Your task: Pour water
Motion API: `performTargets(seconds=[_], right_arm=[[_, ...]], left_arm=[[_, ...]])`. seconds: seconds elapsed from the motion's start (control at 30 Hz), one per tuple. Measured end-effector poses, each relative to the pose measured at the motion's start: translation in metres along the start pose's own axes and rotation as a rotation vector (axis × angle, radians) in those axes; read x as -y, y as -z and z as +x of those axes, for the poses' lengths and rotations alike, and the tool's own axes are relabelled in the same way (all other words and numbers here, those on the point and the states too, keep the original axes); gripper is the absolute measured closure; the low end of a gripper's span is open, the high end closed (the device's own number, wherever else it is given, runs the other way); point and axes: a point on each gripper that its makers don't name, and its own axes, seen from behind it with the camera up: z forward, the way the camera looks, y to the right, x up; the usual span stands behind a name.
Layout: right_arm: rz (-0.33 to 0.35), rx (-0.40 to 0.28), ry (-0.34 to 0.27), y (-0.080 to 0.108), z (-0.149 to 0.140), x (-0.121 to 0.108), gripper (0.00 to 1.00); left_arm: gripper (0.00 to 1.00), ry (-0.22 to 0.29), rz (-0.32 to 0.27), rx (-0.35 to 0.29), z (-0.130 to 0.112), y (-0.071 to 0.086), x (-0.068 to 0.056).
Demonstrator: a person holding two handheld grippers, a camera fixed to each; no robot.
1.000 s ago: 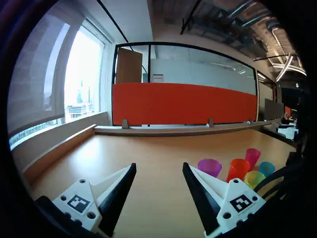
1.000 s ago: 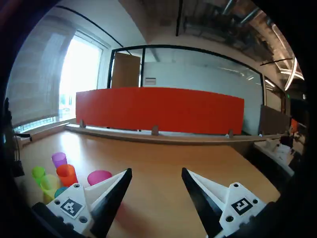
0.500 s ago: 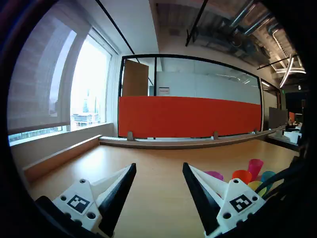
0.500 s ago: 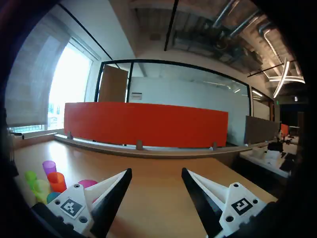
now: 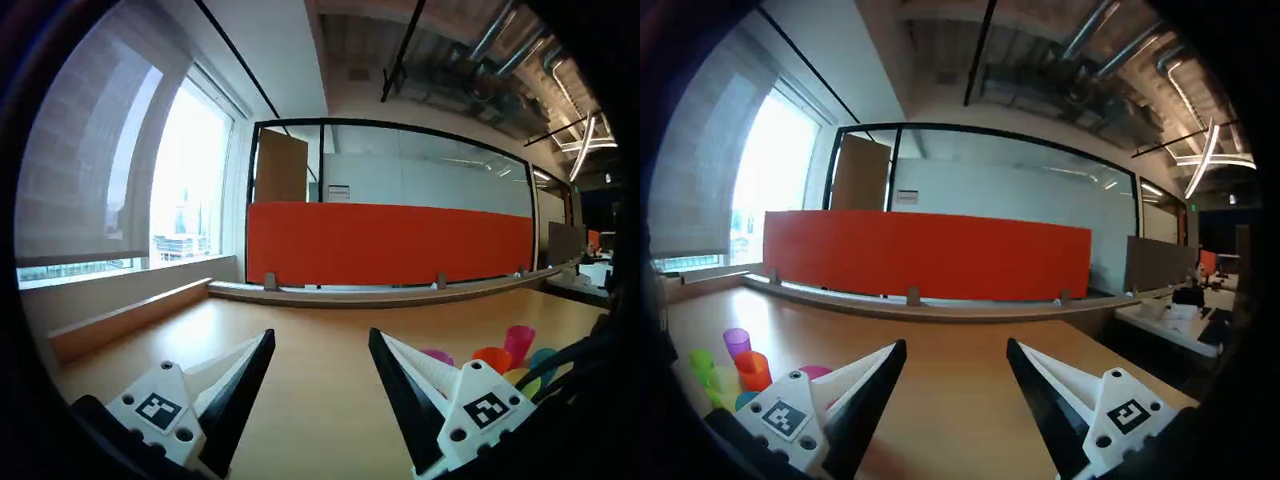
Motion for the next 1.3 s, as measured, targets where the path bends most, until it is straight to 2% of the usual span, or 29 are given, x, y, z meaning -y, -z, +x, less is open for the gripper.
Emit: performTargets(seconds=[0.1, 0.4, 0.5, 0.7, 0.9, 1.3], right_arm=[[-0.007, 0.013, -0.004, 0.002, 0.000, -0.003, 0.03], [-0.035, 0.030, -0.027, 0.007, -0.003, -0.014, 0.03], [-0.042, 0.038, -0.034, 0.006, -0.002, -0.017, 0.03], [-0.042, 0.035, -0.033, 0.005, 0.003, -0.015, 0.03], [-0.037, 0.041, -0.024, 0.004, 0.003, -0.011, 0.03], [-0.036, 0.048, -0.026, 0.003, 0.000, -0.011, 0.03]], left_arm=[[0.14, -0.006, 0.018, -0.017, 0.001, 0.001, 0.001], [0.14, 0.007, 0.021, -0.029, -0.008, 0.003, -0.004], [0.14, -0.006, 0.016, -0.032, -0.011, 0.003, -0.008], [0.14, -0.021, 0.026, -0.031, -0.018, 0.003, -0.010], [0.14, -0.002, 0.021, -0.034, -0.022, 0.003, -0.013], [0.14, -0.023, 0.026, -0.035, -0.025, -0.001, -0.018]])
